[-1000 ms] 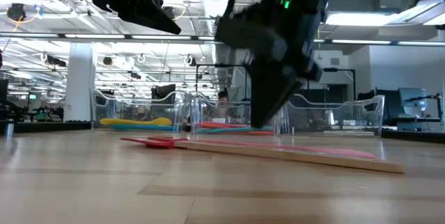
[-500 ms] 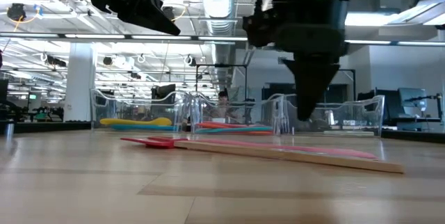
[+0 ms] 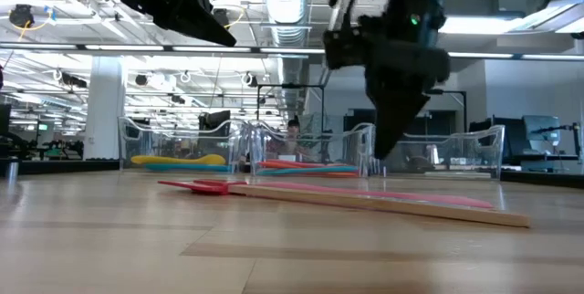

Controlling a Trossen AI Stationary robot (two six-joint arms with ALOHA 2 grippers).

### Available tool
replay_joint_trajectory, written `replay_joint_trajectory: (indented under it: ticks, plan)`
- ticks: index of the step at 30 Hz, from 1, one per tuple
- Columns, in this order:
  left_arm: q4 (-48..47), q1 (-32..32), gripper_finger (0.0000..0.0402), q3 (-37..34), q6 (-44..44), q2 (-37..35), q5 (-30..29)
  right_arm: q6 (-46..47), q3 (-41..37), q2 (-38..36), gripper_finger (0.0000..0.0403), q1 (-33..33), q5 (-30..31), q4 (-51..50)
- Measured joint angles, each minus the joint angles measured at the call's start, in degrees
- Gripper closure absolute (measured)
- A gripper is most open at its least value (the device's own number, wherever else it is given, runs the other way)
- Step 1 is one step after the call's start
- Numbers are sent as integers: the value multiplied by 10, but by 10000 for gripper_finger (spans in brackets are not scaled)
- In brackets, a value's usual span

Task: Pick & Place Kitchen Items
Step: Put the pink spatula into the middle transparent bin

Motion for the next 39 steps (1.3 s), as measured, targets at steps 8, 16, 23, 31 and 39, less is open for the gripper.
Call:
replay_joint_trajectory:
  ticks: [8,16,23,31,39]
  plan:
    - [2,0,399,0,1,0,0,-15,-168,-118,403,-12,-90,261]
    - [5,11,399,0,1,0,0,-21,-183,-126,403,-2,-103,346]
    - [6,23,399,0,1,0,-2,14,-183,-103,403,-5,-88,461]
    - [6,23,399,0,0,0,-2,91,-67,-8,403,-12,-64,246]
    - [5,23,399,0,-4,0,-1,58,89,73,403,-19,-73,52]
